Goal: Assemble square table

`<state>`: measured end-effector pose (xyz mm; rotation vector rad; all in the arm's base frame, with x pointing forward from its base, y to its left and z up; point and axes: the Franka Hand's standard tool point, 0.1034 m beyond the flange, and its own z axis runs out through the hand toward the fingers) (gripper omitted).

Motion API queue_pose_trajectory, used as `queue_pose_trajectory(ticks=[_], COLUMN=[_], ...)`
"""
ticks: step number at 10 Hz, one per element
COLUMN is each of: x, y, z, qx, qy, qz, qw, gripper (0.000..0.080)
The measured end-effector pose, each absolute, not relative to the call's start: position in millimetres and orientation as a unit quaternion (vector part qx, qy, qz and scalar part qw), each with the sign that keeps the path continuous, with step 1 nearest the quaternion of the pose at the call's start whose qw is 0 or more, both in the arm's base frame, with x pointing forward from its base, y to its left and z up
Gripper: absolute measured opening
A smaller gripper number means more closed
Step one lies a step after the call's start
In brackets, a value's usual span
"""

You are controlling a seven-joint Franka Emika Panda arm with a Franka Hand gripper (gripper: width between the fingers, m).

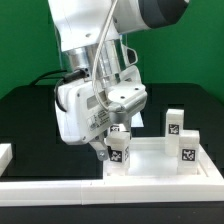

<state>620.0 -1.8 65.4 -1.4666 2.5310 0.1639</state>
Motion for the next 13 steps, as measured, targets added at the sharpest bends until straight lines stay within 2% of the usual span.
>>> queue_pose_trajectory(ticks=[4, 5, 7, 8, 13], x=[620, 622, 625, 626, 625], y=[-1, 2, 3, 3, 3], z=[66.2, 78.4, 122.4, 132.3, 127.4], qx=[-0.499, -0.508, -0.518, -0.522, -0.524], qy=[0.858, 0.852, 0.842, 0.838, 0.838], qz=[0.056, 0.054, 0.046, 0.051, 0.05], qw=[0.106, 0.114, 0.145, 0.149, 0.146], gripper=[0.0648, 0.0648, 0.0649, 0.0649, 0.0649])
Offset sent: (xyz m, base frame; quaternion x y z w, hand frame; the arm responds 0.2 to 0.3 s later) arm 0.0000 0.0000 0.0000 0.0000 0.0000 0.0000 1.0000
